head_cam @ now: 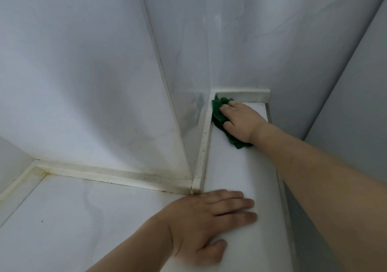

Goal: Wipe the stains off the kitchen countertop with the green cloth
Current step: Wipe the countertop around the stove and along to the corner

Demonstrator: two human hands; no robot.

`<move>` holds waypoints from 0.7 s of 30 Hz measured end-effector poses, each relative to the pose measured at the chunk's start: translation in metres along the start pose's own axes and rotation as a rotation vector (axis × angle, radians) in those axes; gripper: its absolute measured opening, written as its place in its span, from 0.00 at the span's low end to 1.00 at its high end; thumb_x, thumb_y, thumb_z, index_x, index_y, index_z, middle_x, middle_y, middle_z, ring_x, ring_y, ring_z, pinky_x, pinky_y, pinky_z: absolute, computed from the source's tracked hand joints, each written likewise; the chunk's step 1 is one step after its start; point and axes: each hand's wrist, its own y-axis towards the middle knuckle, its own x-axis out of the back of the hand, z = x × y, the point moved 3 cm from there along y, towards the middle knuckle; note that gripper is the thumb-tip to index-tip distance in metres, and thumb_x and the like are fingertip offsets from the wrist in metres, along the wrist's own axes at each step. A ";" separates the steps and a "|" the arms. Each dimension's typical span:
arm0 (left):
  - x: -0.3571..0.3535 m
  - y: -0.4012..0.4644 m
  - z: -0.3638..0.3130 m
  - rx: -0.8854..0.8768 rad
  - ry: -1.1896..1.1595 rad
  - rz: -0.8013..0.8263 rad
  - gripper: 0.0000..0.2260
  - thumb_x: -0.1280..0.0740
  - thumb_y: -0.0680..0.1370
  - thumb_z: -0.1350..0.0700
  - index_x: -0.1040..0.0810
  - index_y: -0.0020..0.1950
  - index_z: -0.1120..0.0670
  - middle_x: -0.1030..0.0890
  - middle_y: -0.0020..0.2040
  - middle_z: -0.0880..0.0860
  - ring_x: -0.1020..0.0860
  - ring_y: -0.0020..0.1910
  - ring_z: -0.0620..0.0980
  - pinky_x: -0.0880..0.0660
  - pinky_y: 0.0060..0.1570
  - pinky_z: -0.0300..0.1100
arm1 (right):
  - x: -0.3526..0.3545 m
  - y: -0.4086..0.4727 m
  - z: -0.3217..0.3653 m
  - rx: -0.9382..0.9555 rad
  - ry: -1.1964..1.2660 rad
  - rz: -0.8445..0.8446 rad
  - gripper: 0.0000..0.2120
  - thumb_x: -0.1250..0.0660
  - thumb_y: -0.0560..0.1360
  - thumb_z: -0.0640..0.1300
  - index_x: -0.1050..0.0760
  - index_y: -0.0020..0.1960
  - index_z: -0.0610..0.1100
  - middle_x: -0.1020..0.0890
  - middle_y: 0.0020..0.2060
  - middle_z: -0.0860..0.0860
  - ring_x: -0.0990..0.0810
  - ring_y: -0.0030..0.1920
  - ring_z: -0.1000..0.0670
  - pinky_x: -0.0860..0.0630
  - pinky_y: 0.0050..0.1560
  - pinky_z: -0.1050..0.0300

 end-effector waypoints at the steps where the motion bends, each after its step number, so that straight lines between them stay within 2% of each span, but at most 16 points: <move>1: -0.001 0.001 -0.002 -0.005 -0.009 -0.001 0.29 0.43 0.78 0.50 0.39 0.79 0.54 0.41 0.80 0.52 0.47 0.80 0.50 0.43 0.76 0.51 | 0.001 -0.009 0.001 0.015 0.000 0.001 0.29 0.50 0.74 0.50 0.35 0.72 0.39 0.28 0.66 0.43 0.33 0.65 0.45 0.39 0.66 0.54; 5: -0.002 0.000 -0.002 0.011 0.011 0.002 0.29 0.45 0.78 0.50 0.41 0.80 0.53 0.42 0.80 0.51 0.48 0.80 0.50 0.41 0.75 0.53 | -0.003 -0.027 0.008 0.060 -0.029 -0.006 0.30 0.49 0.75 0.49 0.38 0.74 0.40 0.32 0.71 0.44 0.35 0.68 0.45 0.42 0.67 0.56; 10: -0.002 0.000 -0.002 0.000 -0.003 -0.018 0.29 0.44 0.78 0.51 0.40 0.79 0.53 0.41 0.80 0.52 0.48 0.80 0.49 0.42 0.75 0.52 | -0.009 -0.012 0.003 0.015 -0.032 0.062 0.31 0.50 0.78 0.51 0.49 0.79 0.41 0.45 0.78 0.45 0.47 0.77 0.47 0.49 0.74 0.56; 16: 0.003 -0.002 -0.001 -0.011 0.062 -0.034 0.27 0.38 0.81 0.50 0.40 0.80 0.50 0.43 0.80 0.48 0.49 0.80 0.46 0.46 0.77 0.44 | -0.006 0.022 -0.011 -0.026 -0.007 0.074 0.31 0.47 0.80 0.49 0.51 0.79 0.39 0.45 0.78 0.44 0.46 0.77 0.46 0.48 0.74 0.56; 21: -0.001 0.000 0.004 -0.018 0.022 -0.007 0.28 0.36 0.81 0.51 0.41 0.80 0.51 0.45 0.81 0.48 0.50 0.80 0.47 0.43 0.76 0.48 | -0.008 0.028 -0.016 -0.034 -0.057 0.079 0.31 0.49 0.81 0.51 0.53 0.79 0.41 0.48 0.78 0.45 0.49 0.77 0.46 0.51 0.76 0.53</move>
